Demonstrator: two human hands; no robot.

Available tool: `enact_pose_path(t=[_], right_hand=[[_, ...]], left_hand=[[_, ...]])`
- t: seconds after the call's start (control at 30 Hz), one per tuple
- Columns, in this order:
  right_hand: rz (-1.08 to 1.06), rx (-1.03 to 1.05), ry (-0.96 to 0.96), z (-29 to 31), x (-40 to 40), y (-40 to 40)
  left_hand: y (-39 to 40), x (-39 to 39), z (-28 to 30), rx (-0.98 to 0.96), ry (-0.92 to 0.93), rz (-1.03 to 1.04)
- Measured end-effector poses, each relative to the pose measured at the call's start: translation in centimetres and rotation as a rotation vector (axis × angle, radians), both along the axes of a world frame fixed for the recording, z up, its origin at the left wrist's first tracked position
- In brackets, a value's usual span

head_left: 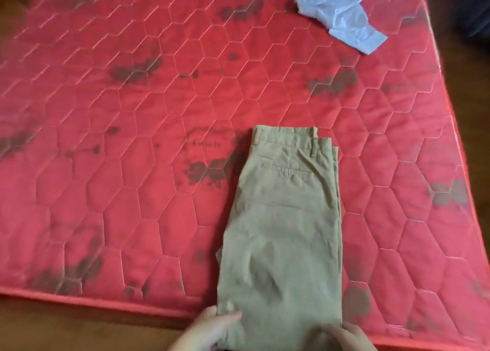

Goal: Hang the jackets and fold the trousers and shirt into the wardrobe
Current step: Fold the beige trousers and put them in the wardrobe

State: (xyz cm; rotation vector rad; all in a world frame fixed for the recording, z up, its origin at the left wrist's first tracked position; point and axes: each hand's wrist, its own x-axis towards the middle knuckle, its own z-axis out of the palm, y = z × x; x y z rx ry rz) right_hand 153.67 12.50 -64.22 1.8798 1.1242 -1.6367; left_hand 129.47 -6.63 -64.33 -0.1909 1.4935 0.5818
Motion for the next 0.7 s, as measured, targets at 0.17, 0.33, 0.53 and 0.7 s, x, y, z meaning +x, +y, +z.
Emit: enact_pose_path(t=[0.17, 0.33, 0.53, 0.7], right_hand=[[-0.069, 0.066, 0.148, -0.4, -2.3, 4.3], [-0.147, 0.289, 0.224, -1.9, -7.2, 10.6], [-0.092, 0.624, 0.278, -3.2, -13.8, 19.1], [0.067, 0.974, 0.296, -3.6, -16.7, 22.5]], left_hand=[[3.7, -3.9, -0.7, 0.055, 0.096, 0.151], [10.8, -8.5, -1.5, 0.141, 0.343, 0.077], [22.6, -14.1, -2.9, 0.336, 0.685, -0.048], [27.8, -16.5, -3.9, 0.432, 0.829, -0.116]])
